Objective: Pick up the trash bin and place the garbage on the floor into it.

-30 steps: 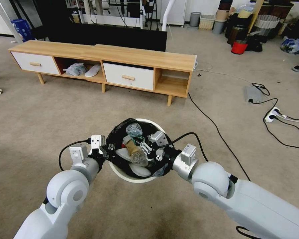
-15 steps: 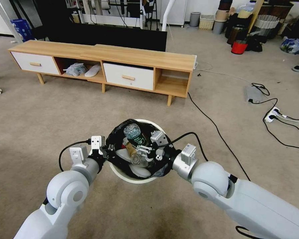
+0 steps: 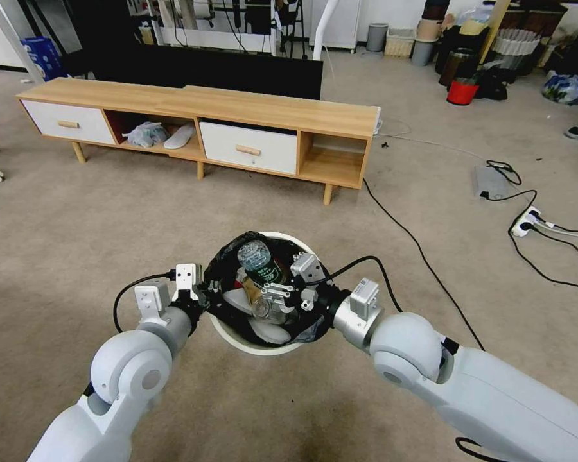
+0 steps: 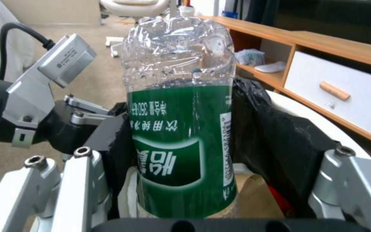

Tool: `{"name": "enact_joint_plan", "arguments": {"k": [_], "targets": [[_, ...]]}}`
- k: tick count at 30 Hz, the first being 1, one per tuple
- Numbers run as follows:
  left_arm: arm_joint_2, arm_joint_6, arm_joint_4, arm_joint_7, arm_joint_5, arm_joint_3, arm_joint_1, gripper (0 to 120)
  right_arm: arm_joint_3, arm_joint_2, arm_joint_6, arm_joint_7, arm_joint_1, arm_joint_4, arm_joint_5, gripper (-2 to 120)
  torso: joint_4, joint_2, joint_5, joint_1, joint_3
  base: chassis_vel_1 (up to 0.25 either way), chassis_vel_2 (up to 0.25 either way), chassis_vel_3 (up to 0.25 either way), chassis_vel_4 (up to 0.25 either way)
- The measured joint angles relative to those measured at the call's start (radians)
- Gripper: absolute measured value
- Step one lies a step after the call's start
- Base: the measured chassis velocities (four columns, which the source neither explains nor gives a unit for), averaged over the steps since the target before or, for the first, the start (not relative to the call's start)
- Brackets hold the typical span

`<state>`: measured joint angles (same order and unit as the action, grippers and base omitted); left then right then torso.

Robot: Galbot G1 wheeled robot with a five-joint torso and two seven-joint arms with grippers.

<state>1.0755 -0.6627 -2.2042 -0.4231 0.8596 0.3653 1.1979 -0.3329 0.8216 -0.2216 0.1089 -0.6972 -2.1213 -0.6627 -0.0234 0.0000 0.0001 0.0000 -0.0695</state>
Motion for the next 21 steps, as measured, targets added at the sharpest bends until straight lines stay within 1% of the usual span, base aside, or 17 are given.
{"name": "enact_joint_plan", "arguments": {"k": [14,21], "targets": [[0.002,-0.006,0.005,-0.023,0.009,0.003,0.003,0,0.001,0.0,0.001,-0.002,0.001,-0.005,0.001,73,0.0,0.0,0.0,0.0,0.0,0.0,0.0,0.0,0.0],[0.002,-0.033,-0.001,-0.058,0.051,0.004,0.01,0,0.002,0.004,0.003,-0.002,0.0,-0.002,0.005,73,0.0,0.0,-0.0001,0.0,0.0,0.0,0.0,0.0,0.0]]}}
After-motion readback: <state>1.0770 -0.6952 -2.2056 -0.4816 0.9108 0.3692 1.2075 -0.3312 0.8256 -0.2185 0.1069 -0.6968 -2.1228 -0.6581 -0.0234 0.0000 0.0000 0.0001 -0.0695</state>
